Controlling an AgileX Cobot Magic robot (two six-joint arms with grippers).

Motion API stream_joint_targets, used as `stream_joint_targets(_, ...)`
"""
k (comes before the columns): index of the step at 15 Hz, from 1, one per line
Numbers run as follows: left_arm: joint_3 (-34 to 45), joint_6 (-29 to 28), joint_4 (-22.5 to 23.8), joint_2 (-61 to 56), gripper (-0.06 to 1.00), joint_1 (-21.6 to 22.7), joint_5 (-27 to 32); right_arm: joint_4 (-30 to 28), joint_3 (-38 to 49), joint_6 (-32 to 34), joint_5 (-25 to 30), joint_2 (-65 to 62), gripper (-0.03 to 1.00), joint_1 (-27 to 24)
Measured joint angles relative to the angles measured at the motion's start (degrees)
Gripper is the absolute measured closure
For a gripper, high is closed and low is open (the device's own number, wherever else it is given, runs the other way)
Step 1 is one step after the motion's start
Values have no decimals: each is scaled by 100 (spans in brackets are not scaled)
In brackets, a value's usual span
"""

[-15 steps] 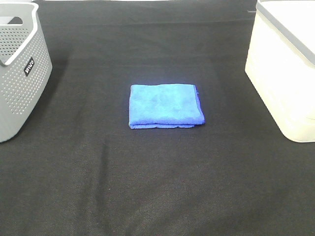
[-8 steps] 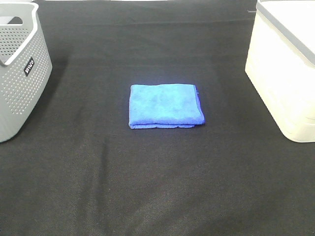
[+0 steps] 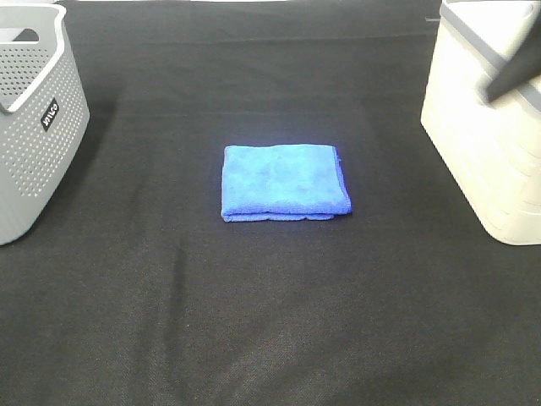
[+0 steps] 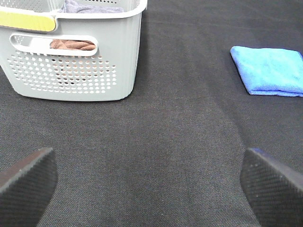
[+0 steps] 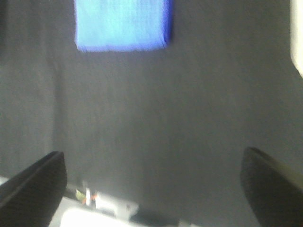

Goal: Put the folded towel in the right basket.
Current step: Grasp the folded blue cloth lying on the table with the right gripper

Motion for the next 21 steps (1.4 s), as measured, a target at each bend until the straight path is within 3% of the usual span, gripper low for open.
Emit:
stream_joint_targets(2,0,0,0,0,-3,0,0,57,-670,11,-424,1243,0,476)
stream_joint_targets(4,0,0,0,0,-3,0,0,97,-1478,11,-516,2355,0,796)
stream_joint_targets(10,0,0,0,0,-3,0,0,355,-2097,6,-1232,3971,3,917)
stream_joint_targets(11,0,0,0,0,-3,0,0,355,-2097,6,-1232,3971,3,917)
stream_joint_targets(17,0,0,0,0,-3,0,0,344,-4412,435,-435,6085,4,917)
stream_joint_targets(21,0,0,0,0,-3,0,0,344,-4790,584,-464,6549,4,917)
